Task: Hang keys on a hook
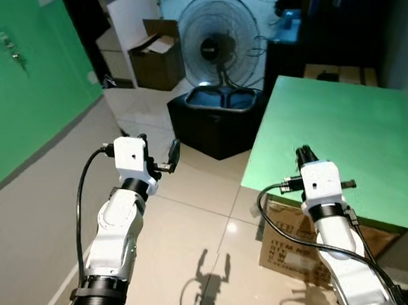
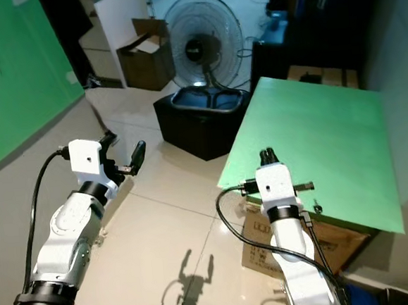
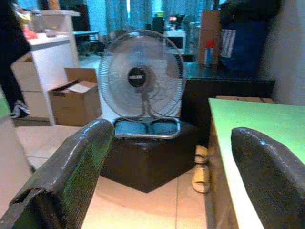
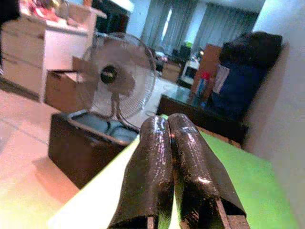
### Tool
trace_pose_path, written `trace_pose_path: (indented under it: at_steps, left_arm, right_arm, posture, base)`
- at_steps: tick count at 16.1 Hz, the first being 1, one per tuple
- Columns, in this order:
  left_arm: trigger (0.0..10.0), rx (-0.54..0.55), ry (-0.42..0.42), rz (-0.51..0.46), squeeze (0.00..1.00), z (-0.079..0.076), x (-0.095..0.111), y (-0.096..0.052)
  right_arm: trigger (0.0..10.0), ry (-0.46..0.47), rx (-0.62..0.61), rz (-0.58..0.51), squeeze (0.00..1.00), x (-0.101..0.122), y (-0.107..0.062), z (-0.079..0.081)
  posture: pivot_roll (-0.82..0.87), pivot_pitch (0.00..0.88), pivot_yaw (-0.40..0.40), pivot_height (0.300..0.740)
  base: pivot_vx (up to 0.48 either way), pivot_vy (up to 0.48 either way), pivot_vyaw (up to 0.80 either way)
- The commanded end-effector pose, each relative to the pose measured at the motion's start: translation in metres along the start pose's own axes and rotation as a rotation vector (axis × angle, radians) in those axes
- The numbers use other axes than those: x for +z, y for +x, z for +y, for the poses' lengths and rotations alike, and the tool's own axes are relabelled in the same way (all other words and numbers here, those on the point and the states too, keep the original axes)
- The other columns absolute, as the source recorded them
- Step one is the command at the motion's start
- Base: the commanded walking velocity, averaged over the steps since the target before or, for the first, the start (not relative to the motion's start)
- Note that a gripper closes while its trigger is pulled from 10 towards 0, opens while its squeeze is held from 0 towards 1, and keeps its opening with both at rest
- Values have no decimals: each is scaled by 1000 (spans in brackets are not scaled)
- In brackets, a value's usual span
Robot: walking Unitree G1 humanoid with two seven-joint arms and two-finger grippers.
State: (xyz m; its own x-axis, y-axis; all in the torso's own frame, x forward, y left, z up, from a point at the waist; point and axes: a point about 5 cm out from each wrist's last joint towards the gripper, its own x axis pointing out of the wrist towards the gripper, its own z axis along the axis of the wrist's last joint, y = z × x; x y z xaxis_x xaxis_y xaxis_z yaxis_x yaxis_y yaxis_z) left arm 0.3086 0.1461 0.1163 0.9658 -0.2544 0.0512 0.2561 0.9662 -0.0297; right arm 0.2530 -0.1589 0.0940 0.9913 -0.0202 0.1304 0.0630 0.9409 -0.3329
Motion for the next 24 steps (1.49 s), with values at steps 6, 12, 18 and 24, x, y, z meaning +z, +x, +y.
trace_pose_path:
  at_steps: [6,12,18,24]
  left_arm:
    - [10000,40,-26,36,0,-2,-8,1]
    - [10000,-18,39,47,0,-4,-7,3]
    - [10000,-59,123,66,0,-16,-9,8]
    - [10000,-54,111,81,0,-18,-12,9]
  right_arm:
    - [0,-21,14,-23,0,2,19,-8]
    - [0,6,27,-2,0,-5,17,1]
    - [0,-24,76,0,0,-4,17,18]
    - [0,-19,111,-8,0,-2,18,25]
  posture:
    - [-141,0,37,740]
    - [-139,0,67,740]
    - [-154,0,90,740]
    - [-151,0,84,740]
  base:
    - [288,384,0]
    - [139,196,0]
    - [424,-57,133]
    - [269,-312,800]
